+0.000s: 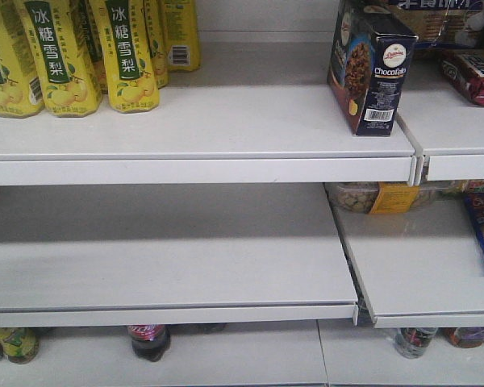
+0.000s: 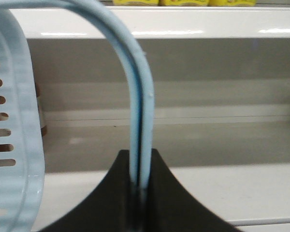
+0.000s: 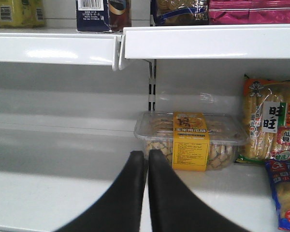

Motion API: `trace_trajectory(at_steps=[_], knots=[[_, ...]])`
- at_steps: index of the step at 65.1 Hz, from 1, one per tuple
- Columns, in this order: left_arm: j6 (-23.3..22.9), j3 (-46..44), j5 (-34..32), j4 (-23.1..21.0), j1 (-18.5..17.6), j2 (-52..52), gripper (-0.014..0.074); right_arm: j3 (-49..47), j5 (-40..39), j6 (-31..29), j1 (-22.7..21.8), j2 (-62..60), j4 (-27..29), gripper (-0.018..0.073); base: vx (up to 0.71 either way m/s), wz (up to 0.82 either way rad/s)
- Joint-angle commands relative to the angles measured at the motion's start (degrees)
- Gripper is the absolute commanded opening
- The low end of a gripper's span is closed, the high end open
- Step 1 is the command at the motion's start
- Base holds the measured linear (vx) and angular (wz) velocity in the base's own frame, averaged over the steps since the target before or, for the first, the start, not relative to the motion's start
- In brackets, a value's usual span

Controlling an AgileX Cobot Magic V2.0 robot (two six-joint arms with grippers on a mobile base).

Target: Left arm holds basket, right arm returns cookies

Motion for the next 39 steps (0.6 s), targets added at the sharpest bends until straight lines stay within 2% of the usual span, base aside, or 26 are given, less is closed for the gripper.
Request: trace_trajectory(at_steps=[1,15,27,39], knots=[[0.24,-1.64,-4.13,1.43,2.33,-1.34,-0.0003,-1.71,-4.42,0.13,-0.25,0.42,-0.24,-0.0010,0.00,0.00],[0.24,-1.64,-3.56,1.17,3.14,-1.34,-0.0003,-1.71,-4.42,0.13,-0.25,0.47,-0.24,-0.0010,0.00,0.00],[0.29,-1.64,-3.56,-3.55,3.14,-1.40,-0.0003,-1.71,-4.42,0.13,-0.25,0.47,-0.24,-0.0010,0.00,0.00],[0.45,-1.64,-3.61,-4.19,3.14,-1.40,-0.0003,-1.71,-4.42,0.13,-0.25,0.47,-0.24,-0.0010,0.00,0.00]])
